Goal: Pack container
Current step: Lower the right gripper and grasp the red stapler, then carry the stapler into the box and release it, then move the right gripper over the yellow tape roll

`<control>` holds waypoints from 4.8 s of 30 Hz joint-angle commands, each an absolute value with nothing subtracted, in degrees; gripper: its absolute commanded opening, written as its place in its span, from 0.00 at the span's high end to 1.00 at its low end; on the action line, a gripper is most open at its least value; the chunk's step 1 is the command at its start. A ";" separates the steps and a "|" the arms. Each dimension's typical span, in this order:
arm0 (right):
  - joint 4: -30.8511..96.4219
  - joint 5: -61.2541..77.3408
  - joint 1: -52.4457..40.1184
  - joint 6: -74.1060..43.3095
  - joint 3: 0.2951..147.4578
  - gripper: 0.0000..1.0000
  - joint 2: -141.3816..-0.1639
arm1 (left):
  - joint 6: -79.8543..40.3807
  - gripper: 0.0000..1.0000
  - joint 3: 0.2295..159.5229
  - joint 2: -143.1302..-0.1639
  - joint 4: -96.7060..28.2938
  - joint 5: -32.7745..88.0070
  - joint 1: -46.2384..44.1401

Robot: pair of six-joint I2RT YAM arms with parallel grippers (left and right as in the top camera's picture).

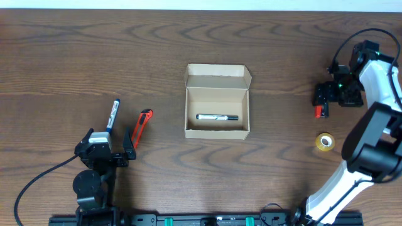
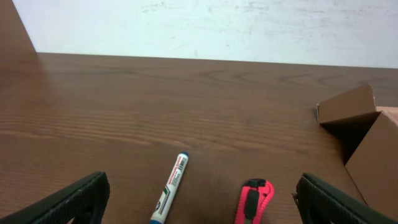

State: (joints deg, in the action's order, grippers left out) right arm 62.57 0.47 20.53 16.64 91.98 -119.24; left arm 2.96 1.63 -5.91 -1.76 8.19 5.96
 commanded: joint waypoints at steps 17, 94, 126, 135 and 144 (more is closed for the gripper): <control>61.10 2.44 20.91 15.42 93.54 0.19 -125.64 | 2.52 0.05 0.38 -6.00 -3.55 10.00 5.98; 71.53 15.66 -23.66 56.60 99.02 0.99 -107.24 | 2.55 0.05 0.38 -6.00 -2.72 10.57 5.98; 68.51 12.69 -24.77 51.33 98.39 0.58 -124.99 | 2.59 0.04 0.38 -6.00 -2.74 10.48 5.98; 67.26 9.52 -24.29 51.20 101.56 0.48 -110.98 | 2.61 0.05 0.38 -6.00 -2.74 10.09 5.98; 45.30 -16.64 -19.97 27.09 101.69 0.43 -95.55 | 2.59 0.05 0.38 -6.00 -2.76 10.11 5.98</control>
